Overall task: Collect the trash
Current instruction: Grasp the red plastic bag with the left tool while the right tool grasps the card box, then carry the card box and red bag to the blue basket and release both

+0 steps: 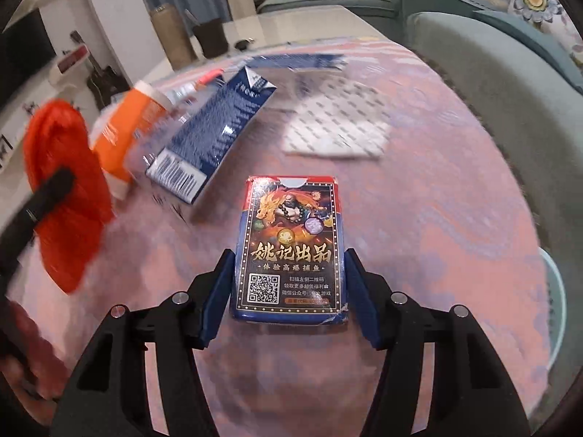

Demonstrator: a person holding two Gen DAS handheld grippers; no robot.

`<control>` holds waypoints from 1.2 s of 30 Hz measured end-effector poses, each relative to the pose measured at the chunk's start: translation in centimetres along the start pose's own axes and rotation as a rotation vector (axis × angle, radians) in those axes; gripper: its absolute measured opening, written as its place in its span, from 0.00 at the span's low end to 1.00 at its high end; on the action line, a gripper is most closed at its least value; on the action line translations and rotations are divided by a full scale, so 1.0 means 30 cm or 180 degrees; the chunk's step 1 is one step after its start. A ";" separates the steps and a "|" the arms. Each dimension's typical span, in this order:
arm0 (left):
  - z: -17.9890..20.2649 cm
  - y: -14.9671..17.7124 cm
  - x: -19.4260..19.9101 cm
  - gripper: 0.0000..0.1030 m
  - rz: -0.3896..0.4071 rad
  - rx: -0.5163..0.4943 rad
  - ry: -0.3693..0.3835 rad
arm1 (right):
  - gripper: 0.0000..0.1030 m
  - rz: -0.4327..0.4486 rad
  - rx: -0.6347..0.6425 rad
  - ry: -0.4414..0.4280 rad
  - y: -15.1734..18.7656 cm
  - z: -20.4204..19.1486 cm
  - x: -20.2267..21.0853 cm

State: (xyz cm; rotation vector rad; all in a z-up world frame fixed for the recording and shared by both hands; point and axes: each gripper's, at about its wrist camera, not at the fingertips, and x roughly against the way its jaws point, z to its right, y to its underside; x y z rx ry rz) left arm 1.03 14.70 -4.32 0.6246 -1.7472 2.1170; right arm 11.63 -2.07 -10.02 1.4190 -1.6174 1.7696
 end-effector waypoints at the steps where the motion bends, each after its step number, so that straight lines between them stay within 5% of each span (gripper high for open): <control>1: 0.005 0.002 0.003 0.35 -0.0007 0.0001 0.0006 | 0.55 0.0006 0.0036 0.0034 0.007 -0.002 0.002; 11: 0.056 0.015 0.074 0.35 0.0005 -0.0062 0.0078 | 0.59 -0.0068 0.0250 0.0397 -0.035 -0.057 -0.067; 19: 0.140 -0.029 0.127 0.35 0.0114 -0.0179 0.0165 | 0.54 0.0260 0.0045 0.0220 0.011 -0.009 0.063; 28: 0.365 -0.125 0.146 0.35 0.0327 -0.0286 0.0589 | 0.54 0.0975 -0.0397 0.0382 0.074 0.218 0.408; 36: 0.680 -0.142 0.053 0.35 0.0194 -0.0536 0.1128 | 0.55 0.1348 -0.0910 0.0787 0.196 0.529 0.625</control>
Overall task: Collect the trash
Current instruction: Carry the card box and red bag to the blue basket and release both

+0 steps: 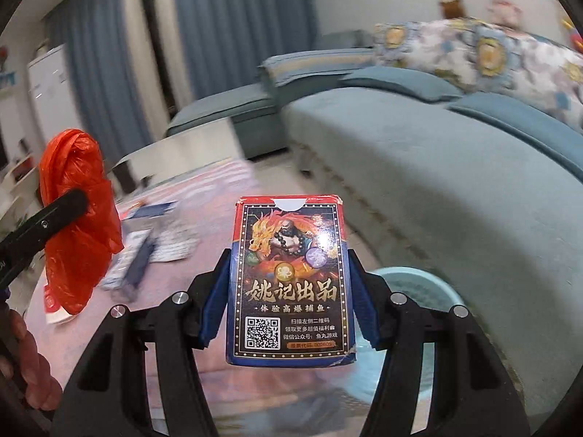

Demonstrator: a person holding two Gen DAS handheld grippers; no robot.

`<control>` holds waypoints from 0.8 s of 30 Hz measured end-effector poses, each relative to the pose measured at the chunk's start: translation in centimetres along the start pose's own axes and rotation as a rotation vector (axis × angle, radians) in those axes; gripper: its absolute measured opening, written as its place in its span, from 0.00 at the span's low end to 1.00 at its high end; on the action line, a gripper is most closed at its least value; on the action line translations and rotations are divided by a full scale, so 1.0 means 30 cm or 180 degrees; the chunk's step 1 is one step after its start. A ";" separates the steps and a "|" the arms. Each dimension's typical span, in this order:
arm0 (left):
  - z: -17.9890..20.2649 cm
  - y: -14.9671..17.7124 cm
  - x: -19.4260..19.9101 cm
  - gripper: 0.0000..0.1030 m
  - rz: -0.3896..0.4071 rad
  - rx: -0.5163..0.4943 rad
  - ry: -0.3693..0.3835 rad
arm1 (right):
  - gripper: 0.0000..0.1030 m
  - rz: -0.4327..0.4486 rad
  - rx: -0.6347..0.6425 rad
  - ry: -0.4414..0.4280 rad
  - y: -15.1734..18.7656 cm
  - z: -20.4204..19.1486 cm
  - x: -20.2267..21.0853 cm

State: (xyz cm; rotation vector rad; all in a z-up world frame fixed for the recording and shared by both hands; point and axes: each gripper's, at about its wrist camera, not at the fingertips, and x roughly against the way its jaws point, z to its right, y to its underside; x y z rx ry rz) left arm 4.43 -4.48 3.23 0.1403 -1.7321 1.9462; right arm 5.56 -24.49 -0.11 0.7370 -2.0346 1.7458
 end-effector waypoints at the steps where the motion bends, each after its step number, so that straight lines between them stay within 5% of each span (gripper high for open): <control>1: 0.039 -0.001 -0.039 0.35 -0.0047 -0.0025 0.0085 | 0.55 0.0007 -0.0068 0.0087 0.004 0.053 0.002; 9: 0.266 0.120 -0.373 0.35 -0.0775 -0.0296 0.0651 | 0.55 -0.0345 -0.0558 0.0521 0.138 0.383 -0.069; 18: 0.311 0.320 -0.640 0.39 -0.1751 -0.0500 0.0886 | 0.55 -0.1283 -0.1024 0.0600 0.388 0.540 -0.283; 22: 0.279 0.333 -0.649 0.64 -0.1774 -0.0455 0.0877 | 0.57 -0.1505 -0.1205 0.0564 0.442 0.566 -0.347; 24: 0.257 0.327 -0.637 0.66 -0.1720 -0.0401 0.0897 | 0.57 -0.1466 -0.1248 0.0564 0.440 0.575 -0.348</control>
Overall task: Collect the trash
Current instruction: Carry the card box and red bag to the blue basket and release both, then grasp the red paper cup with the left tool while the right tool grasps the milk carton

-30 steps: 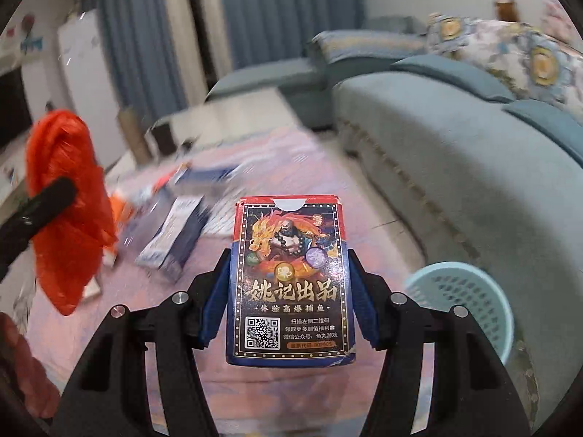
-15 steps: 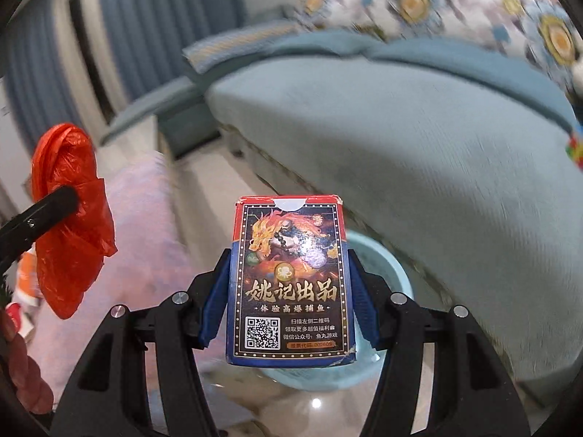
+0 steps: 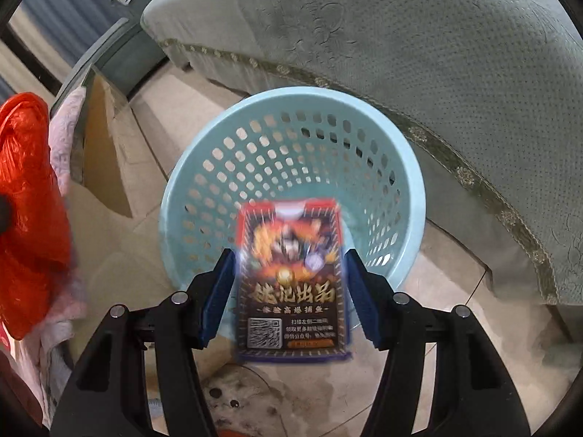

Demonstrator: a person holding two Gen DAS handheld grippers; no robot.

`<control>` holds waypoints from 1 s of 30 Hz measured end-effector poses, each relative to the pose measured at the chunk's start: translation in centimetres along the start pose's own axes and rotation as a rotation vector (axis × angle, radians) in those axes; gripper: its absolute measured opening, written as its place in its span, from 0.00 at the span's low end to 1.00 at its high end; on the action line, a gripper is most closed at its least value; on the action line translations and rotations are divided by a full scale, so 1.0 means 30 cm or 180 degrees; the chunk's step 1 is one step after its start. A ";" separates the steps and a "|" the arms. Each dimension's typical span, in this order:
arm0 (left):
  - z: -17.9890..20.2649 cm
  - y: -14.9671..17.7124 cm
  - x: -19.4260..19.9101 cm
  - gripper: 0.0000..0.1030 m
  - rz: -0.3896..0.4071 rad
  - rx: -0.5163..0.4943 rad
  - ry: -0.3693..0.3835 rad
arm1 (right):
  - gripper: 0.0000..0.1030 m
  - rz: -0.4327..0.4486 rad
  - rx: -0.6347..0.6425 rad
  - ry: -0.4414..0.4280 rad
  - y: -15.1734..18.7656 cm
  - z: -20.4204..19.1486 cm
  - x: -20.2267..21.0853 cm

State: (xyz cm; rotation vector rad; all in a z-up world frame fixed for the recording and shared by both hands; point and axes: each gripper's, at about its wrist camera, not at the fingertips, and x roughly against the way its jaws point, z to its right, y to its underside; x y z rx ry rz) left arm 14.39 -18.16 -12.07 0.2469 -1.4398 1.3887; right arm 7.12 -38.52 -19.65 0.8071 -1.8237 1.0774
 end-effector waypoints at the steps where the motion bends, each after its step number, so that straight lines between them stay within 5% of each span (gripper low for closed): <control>1: -0.005 0.002 0.019 0.66 0.0018 0.0008 -0.0002 | 0.57 0.0024 -0.0003 -0.0022 -0.003 0.004 0.008; 10: 0.000 -0.008 0.156 0.68 0.0316 0.0113 -0.0003 | 0.57 0.0390 0.0142 -0.0006 -0.049 -0.056 0.151; 17: -0.053 0.033 0.432 0.68 0.0783 0.0233 -0.0250 | 0.57 0.0916 0.0626 -0.0233 -0.041 -0.260 0.372; 24: -0.218 0.179 0.822 0.73 0.1480 0.0544 -0.0882 | 0.57 0.1543 0.1353 -0.0852 0.075 -0.603 0.584; 30: -0.399 0.374 1.045 0.80 0.1809 0.0960 -0.1733 | 0.57 0.1464 0.1797 -0.1258 0.170 -0.886 0.559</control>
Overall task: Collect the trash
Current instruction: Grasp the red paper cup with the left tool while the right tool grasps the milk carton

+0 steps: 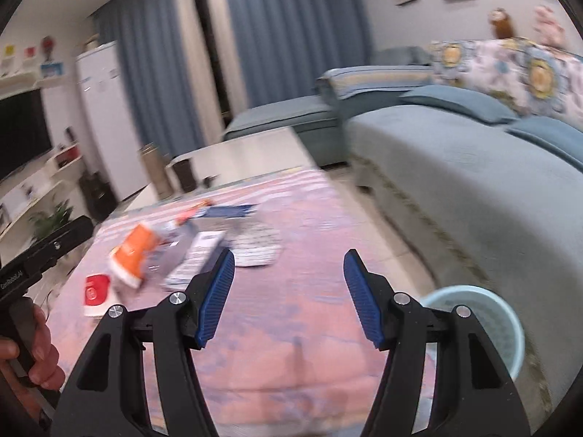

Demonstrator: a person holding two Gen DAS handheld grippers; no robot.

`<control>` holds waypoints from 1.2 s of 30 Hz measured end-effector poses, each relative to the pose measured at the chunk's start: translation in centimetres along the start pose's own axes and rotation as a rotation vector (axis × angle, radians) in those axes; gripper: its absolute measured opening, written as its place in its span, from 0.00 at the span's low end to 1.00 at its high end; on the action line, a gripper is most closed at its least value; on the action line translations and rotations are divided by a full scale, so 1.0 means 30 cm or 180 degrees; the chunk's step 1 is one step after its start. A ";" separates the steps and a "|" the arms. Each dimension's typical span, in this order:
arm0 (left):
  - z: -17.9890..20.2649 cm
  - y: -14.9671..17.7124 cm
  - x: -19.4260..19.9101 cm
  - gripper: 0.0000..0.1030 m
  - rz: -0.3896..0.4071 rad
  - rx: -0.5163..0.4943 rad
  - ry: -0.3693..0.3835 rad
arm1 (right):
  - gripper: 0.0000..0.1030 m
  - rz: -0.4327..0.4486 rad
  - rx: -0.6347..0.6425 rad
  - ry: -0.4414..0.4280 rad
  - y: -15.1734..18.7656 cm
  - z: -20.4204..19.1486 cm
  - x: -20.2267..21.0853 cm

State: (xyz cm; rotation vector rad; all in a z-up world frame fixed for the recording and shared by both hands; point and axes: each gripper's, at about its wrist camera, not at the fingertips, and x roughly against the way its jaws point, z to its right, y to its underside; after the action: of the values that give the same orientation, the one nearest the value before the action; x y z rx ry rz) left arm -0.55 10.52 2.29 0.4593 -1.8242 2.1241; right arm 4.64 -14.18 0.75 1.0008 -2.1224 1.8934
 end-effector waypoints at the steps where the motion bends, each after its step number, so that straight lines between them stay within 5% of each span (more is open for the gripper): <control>1: -0.062 0.014 0.017 0.81 0.0018 0.0039 -0.0182 | 0.57 -0.0034 0.0030 -0.0048 -0.004 -0.033 -0.025; 7: -0.314 0.100 0.000 0.81 -0.0214 0.0386 -0.0594 | 0.57 -0.0341 0.0254 -0.0269 0.024 -0.252 -0.233; 11: -0.450 0.165 -0.055 0.80 -0.0500 0.0686 -0.0472 | 0.58 -0.0641 0.0211 -0.0277 0.047 -0.336 -0.385; 14: -0.497 0.189 -0.083 0.80 -0.0588 0.0835 -0.0456 | 0.70 -0.0869 0.0160 -0.0314 0.072 -0.369 -0.471; 21: -0.554 0.220 -0.145 0.76 -0.0800 0.0965 -0.0358 | 0.71 -0.1332 0.0065 -0.0209 0.114 -0.424 -0.654; 23: -0.543 0.228 -0.171 0.67 -0.0892 0.0910 -0.0369 | 0.69 -0.1407 0.0041 -0.0165 0.127 -0.421 -0.682; 26: -0.530 0.238 -0.190 0.54 -0.0973 0.0879 -0.0389 | 0.57 -0.1400 0.0071 -0.0179 0.132 -0.415 -0.678; 29: -0.515 0.239 -0.167 0.38 -0.0935 0.0853 -0.0362 | 0.55 -0.1342 0.0145 -0.0196 0.135 -0.395 -0.627; 36: -0.488 0.253 -0.104 0.29 -0.0855 0.0992 -0.0112 | 0.55 -0.1396 0.0260 -0.0254 0.190 -0.302 -0.471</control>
State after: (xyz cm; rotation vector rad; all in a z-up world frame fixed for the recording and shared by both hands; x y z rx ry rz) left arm -1.64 23.82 -7.89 0.7719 -1.3584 2.2221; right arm 9.49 -0.41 -9.29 1.4396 -1.6880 1.7525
